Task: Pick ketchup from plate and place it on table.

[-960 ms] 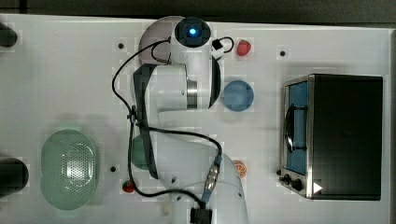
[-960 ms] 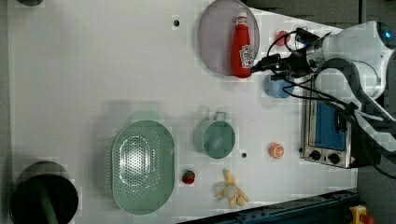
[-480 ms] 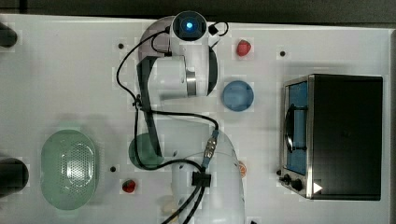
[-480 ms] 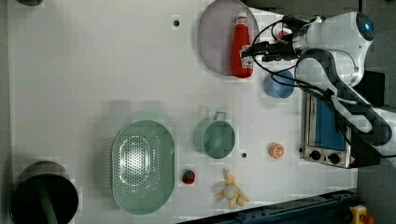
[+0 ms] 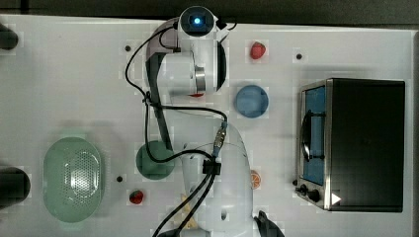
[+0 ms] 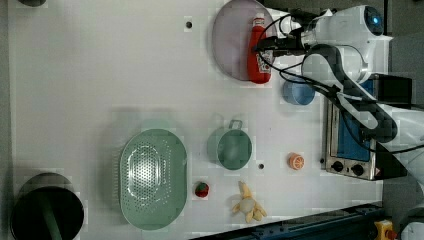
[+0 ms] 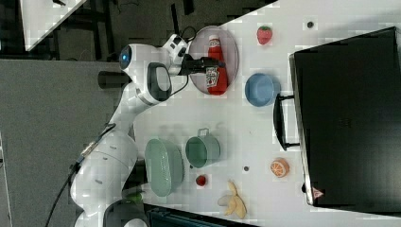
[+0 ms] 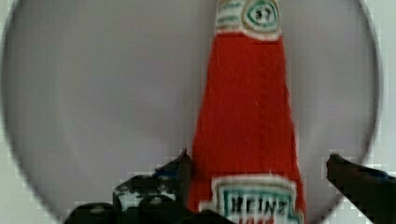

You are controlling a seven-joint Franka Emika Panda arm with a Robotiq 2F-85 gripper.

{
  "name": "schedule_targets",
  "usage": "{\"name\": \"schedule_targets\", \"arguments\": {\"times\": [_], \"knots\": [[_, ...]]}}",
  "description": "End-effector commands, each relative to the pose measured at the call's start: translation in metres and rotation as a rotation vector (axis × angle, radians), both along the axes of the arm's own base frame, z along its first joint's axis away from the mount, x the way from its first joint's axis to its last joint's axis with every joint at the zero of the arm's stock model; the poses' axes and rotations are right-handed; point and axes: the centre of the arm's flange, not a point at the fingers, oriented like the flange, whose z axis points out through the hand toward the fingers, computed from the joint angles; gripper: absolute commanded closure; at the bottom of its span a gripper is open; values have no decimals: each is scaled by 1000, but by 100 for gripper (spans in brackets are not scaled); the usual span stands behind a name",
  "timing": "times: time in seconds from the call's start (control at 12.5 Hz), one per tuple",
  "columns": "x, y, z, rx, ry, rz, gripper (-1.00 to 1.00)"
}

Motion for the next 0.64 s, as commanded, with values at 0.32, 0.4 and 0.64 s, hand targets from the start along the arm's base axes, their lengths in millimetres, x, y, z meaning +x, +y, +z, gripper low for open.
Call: {"name": "schedule_targets", "arguments": {"times": [0.32,0.4,0.64], "knots": [[7,11,-13,8,-43,57,-43],[9,11,-10,10,-49,57,-20],[13,10,-2,9,-62,55,-15]]}}
